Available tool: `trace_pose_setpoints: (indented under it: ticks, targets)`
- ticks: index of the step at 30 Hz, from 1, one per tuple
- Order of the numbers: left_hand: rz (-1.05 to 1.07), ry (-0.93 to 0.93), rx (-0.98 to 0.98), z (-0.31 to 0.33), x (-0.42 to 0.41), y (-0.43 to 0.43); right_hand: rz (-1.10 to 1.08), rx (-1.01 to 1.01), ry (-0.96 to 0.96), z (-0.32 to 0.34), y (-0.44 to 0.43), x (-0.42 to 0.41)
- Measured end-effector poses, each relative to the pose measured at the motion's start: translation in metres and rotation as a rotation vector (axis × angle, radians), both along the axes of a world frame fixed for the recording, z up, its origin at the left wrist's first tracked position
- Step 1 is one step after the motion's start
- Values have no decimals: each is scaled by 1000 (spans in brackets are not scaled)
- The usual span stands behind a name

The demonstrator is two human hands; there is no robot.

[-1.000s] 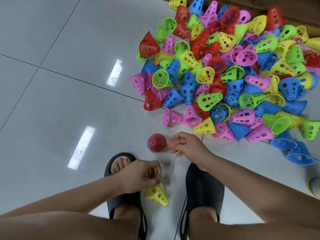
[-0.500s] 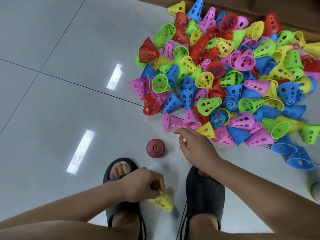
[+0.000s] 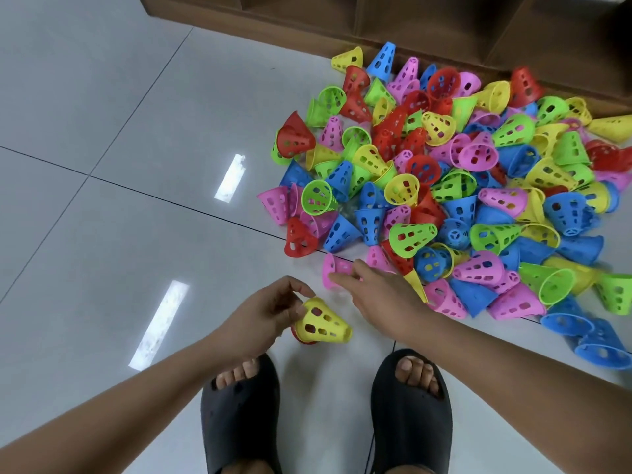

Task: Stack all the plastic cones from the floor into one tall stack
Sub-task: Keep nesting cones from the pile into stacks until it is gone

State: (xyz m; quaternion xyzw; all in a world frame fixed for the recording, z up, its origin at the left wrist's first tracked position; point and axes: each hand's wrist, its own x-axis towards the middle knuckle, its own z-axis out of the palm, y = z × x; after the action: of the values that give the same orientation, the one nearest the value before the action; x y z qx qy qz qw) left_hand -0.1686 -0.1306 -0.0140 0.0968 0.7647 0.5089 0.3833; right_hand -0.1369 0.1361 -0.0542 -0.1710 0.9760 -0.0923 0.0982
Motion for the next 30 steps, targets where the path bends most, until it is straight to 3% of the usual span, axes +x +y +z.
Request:
trace_pose_setpoints:
  ticks: [9, 14, 23, 30]
  targets:
    - [126, -17, -88, -28, 7, -7, -14, 105, -83, -8, -1, 1]
    - [2, 35, -192, -44, 10, -11, -25, 64, -26, -2, 5, 2]
    - [-86, 143, -327, -54, 8, -5, -161, -340, 87, 36, 1, 7]
    - [-51, 191, -347, -50, -28, 2, -443, -764, -132, 78, -17, 24]
